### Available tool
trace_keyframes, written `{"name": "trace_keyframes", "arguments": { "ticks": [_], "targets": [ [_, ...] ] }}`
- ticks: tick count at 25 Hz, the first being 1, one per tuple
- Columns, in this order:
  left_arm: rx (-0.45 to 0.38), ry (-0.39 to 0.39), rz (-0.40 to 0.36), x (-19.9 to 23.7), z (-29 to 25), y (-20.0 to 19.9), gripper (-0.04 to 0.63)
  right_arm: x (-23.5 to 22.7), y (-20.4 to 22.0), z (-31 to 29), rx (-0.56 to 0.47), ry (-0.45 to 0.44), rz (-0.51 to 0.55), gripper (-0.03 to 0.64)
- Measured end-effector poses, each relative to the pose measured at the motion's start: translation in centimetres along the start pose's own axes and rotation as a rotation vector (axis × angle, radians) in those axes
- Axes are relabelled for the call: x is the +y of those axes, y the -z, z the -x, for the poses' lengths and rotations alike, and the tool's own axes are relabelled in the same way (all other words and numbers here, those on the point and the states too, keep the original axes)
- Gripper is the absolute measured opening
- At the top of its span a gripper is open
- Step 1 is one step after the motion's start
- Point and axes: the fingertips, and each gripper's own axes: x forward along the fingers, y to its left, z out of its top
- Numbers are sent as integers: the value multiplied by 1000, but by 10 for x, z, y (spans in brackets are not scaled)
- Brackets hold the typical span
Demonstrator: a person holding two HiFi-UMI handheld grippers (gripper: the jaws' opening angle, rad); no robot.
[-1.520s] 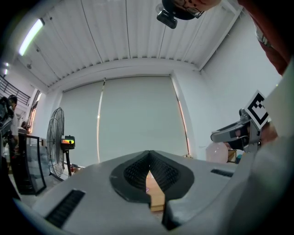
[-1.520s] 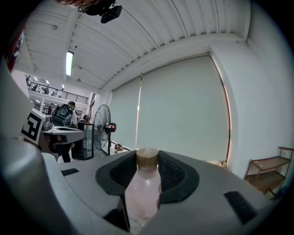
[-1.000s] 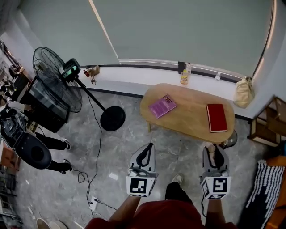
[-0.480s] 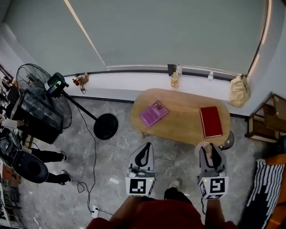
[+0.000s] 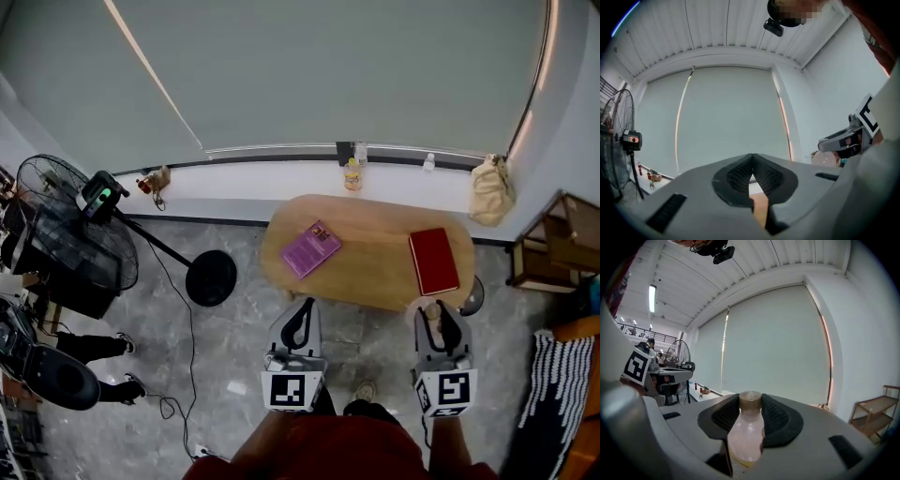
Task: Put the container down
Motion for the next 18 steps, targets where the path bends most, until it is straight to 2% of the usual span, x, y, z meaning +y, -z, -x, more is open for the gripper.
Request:
{"name": "trace_keyframes", "arguments": {
  "ticks": [8, 18],
  "targets": [
    [-6, 66, 10, 42, -46, 13, 6, 13, -5, -48, 11, 70, 4, 141],
    [-34, 187, -30, 114, -123, 18, 6, 36, -27, -138, 26, 150, 9, 141]
  ]
}}
